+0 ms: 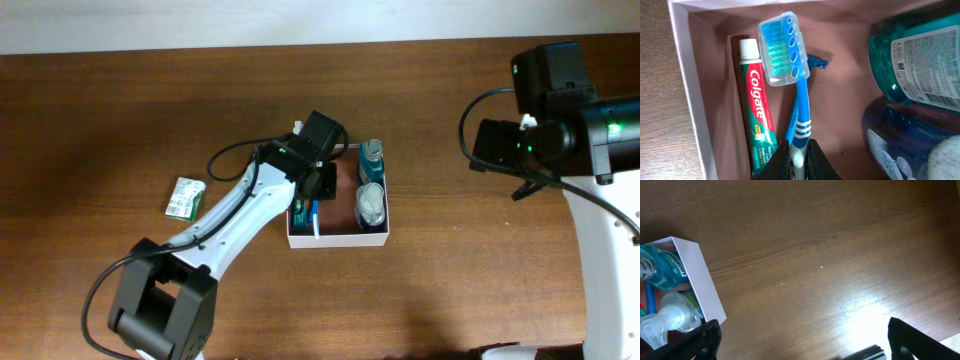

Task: Pack container
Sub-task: 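Carry the toothbrush into the box beside the toothpaste and release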

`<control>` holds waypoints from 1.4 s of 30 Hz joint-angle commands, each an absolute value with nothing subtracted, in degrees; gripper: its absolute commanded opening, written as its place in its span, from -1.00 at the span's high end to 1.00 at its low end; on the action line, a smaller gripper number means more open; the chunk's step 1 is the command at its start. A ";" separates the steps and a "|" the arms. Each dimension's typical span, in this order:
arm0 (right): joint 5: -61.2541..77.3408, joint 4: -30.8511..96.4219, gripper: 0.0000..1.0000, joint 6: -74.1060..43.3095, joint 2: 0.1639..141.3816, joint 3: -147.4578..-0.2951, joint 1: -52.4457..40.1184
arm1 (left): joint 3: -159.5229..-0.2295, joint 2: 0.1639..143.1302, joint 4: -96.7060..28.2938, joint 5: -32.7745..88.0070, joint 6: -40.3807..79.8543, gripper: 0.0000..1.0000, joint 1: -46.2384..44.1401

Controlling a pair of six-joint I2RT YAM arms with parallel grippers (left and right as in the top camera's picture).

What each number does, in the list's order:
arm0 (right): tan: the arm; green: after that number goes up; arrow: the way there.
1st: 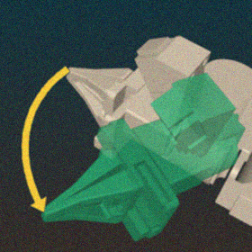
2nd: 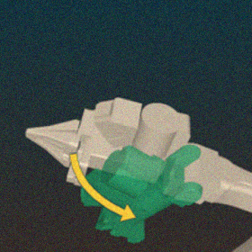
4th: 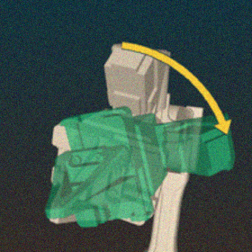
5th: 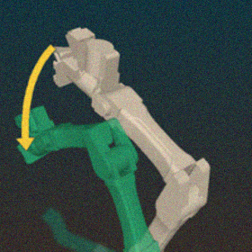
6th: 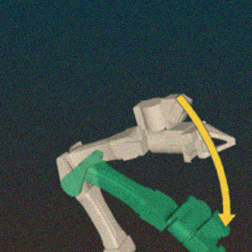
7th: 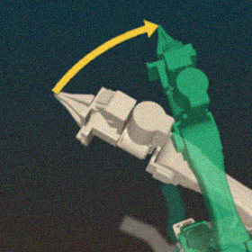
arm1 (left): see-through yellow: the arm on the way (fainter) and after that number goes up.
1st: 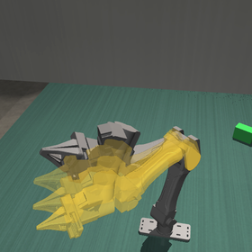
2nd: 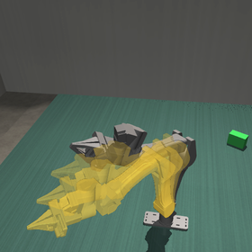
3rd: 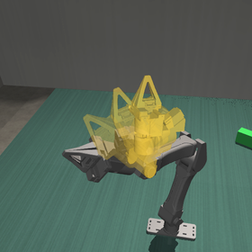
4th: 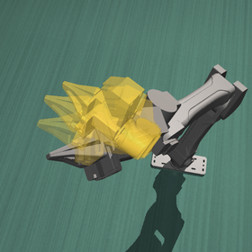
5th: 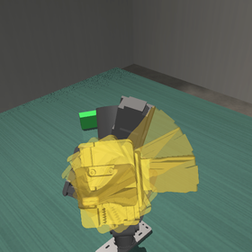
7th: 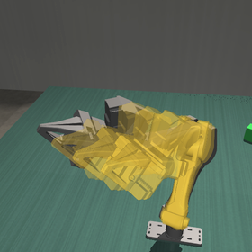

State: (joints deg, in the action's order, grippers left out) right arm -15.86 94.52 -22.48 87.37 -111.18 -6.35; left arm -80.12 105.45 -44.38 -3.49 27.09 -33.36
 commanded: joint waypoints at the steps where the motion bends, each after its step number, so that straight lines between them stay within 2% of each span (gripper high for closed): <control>1: -16.78 94.50 -0.97 -22.72 87.48 -111.77 -5.96 | -80.84 106.19 -44.58 -3.95 27.81 0.95 -33.61; 42: -16.78 94.50 -0.97 -22.72 87.48 -111.77 -5.96 | -80.66 109.60 -42.44 -8.86 27.79 0.94 -33.61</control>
State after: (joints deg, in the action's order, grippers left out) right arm -15.86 94.52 -22.48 87.39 -111.18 -6.35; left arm -80.12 109.32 -42.44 -7.97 27.11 -33.47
